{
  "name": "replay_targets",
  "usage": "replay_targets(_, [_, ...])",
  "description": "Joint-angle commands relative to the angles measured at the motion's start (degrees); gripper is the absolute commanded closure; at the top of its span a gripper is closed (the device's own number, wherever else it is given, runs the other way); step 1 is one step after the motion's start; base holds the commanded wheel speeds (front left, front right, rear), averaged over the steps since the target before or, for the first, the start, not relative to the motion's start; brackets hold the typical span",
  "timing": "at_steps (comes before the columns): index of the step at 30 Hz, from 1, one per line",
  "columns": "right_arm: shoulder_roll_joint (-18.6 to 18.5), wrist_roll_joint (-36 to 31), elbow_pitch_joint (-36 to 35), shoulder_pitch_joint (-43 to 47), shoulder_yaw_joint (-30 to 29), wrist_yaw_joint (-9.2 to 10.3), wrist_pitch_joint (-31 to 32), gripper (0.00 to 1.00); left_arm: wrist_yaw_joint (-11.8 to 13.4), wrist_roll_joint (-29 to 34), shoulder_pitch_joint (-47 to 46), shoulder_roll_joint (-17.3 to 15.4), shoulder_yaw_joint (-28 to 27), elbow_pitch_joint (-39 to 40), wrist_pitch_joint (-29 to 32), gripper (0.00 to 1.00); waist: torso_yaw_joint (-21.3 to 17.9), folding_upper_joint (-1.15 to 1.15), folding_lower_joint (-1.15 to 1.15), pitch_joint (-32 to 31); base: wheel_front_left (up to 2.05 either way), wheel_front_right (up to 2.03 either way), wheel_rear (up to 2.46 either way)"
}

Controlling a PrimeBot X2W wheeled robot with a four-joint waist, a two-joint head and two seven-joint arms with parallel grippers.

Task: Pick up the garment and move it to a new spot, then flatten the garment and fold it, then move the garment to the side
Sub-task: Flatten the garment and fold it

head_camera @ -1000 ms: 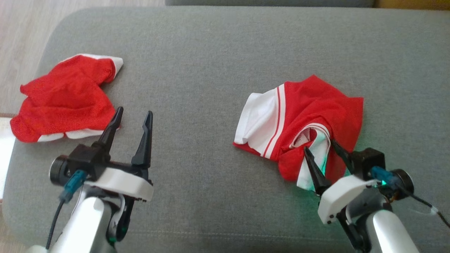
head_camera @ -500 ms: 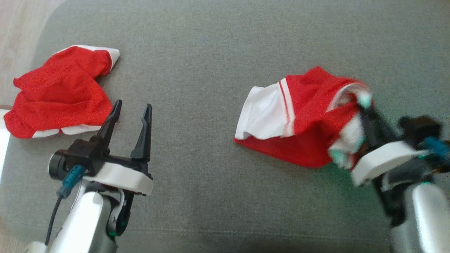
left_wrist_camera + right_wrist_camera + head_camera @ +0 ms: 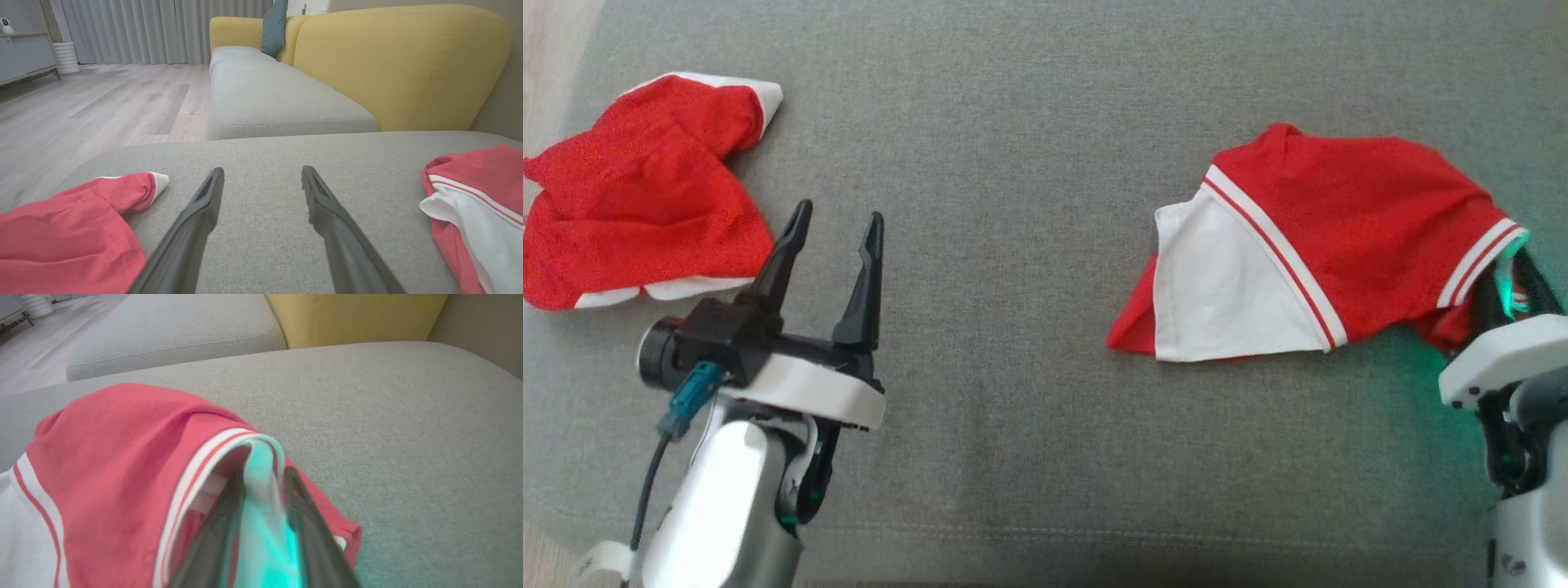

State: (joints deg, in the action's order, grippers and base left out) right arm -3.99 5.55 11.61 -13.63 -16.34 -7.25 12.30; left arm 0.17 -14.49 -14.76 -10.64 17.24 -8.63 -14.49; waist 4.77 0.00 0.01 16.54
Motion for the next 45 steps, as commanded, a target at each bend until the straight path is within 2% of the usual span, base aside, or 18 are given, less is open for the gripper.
replay_targets(1, [-0.36, 0.12, -1.95, -1.65, 1.20, -0.24, -1.64, 0.00, -0.10, 0.78, -2.09, -0.89, -2.96, 1.91, -0.51, 0.00, -0.14, 0.00, -0.01, 0.02, 0.00, 0.00, 0.00])
replay_targets(8, [-0.24, -1.60, -7.93, 4.09, 3.25, -0.24, -7.26, 0.00, -0.32, 1.55, -0.88, -0.33, -4.02, 1.95, -0.51, 0.00, -0.84, 0.00, -0.01, -1.53, 0.00, 0.00, 0.00])
replay_targets(15, [0.32, -2.19, -17.15, 10.13, 5.71, -0.24, -8.16, 0.00, -0.05, 2.11, 0.86, -0.06, -5.01, 2.41, -0.51, 0.00, -1.42, 0.00, -0.01, -3.54, 0.00, 0.00, 0.00])
replay_targets(21, [0.89, -1.25, -23.49, 12.49, 13.54, -0.24, -8.06, 0.00, 0.31, 2.72, 3.35, -0.07, -5.38, 2.61, -0.51, 0.00, -1.70, 0.00, -0.01, -6.29, 0.00, 0.00, 0.00])
replay_targets(25, [1.02, -0.66, -23.72, 13.41, 16.32, -0.24, -7.52, 0.00, 0.60, 3.03, 4.70, -0.22, -5.21, 2.72, -0.51, 0.00, -1.55, 0.00, -0.01, -7.82, 0.00, 0.00, 0.00])
replay_targets(37, [1.10, -0.55, -23.26, 13.99, 17.31, -0.24, -6.16, 0.00, 1.16, 2.97, 5.30, -0.54, -4.81, 3.11, -0.51, 0.00, -1.58, 0.00, -0.01, -7.86, 0.00, 0.00, 0.00])
replay_targets(40, [-0.09, -0.73, -21.83, 13.48, 20.42, -0.24, -3.82, 0.00, 1.23, 2.96, 5.03, -0.57, -4.71, 3.29, -0.51, 0.00, -1.58, 0.00, -0.01, -7.14, 0.00, 0.00, 0.00])
replay_targets(45, [-4.46, 0.65, -17.03, 11.38, 28.61, -0.24, 1.78, 0.00, 1.03, 3.10, 3.58, -0.32, -4.15, 3.54, -0.51, 0.00, -0.94, 0.00, -0.01, -4.68, 0.00, 0.00, 0.00])
